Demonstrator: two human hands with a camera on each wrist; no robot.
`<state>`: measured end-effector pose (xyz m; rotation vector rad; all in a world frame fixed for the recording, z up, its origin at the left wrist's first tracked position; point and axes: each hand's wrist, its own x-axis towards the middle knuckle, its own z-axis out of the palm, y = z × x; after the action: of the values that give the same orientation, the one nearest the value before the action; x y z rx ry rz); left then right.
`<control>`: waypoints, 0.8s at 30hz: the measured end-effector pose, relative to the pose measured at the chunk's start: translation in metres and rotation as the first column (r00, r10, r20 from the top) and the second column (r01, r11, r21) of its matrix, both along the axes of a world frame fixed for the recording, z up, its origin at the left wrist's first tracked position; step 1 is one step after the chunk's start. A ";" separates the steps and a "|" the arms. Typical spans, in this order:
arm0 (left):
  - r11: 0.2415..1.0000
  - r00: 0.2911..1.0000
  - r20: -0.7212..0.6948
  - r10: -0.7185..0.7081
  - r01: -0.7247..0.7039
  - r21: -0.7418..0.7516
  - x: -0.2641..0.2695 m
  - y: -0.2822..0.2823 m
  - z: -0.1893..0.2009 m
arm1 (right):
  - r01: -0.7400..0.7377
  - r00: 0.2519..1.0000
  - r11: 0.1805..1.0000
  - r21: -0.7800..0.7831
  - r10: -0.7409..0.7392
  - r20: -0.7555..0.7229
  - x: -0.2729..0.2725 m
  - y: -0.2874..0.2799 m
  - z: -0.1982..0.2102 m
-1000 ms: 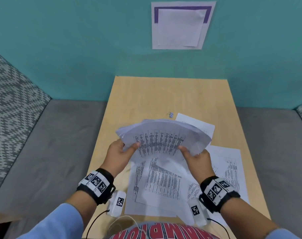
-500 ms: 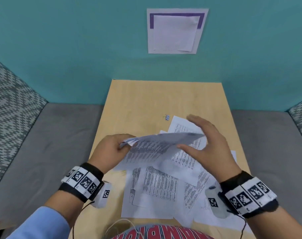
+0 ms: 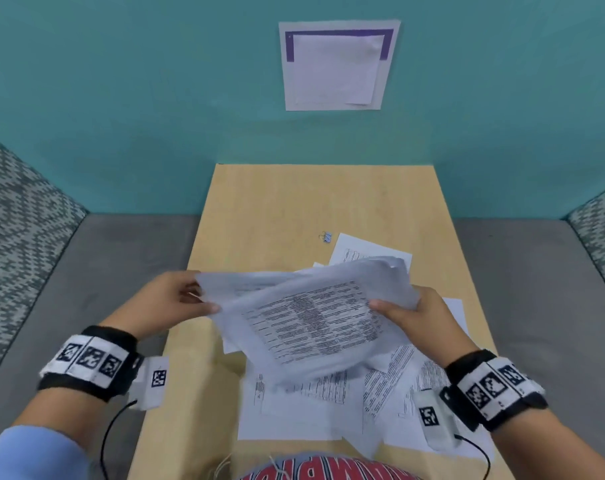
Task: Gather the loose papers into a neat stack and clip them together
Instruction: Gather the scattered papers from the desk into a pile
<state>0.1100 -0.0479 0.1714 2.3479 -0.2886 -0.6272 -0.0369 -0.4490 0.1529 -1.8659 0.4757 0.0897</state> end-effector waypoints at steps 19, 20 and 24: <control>0.797 0.861 -0.216 0.460 -0.508 -0.328 -0.052 -0.057 -0.109 | 0.102 0.994 0.995 0.003 -0.101 -0.047 -0.011 0.005 -0.092; 0.796 0.861 -0.195 0.469 -0.508 -0.330 -0.050 -0.056 -0.106 | 0.127 0.992 0.992 0.027 -0.126 -0.031 -0.009 0.005 -0.090; 0.783 0.869 -0.103 0.483 -0.482 -0.394 -0.039 -0.050 -0.092 | 0.185 0.977 0.980 0.072 -0.192 0.098 -0.001 0.003 -0.074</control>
<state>0.0712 -0.0979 0.0789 1.9003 0.1759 -0.2718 -0.0377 -0.4460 0.0784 -1.7456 0.5685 -0.1182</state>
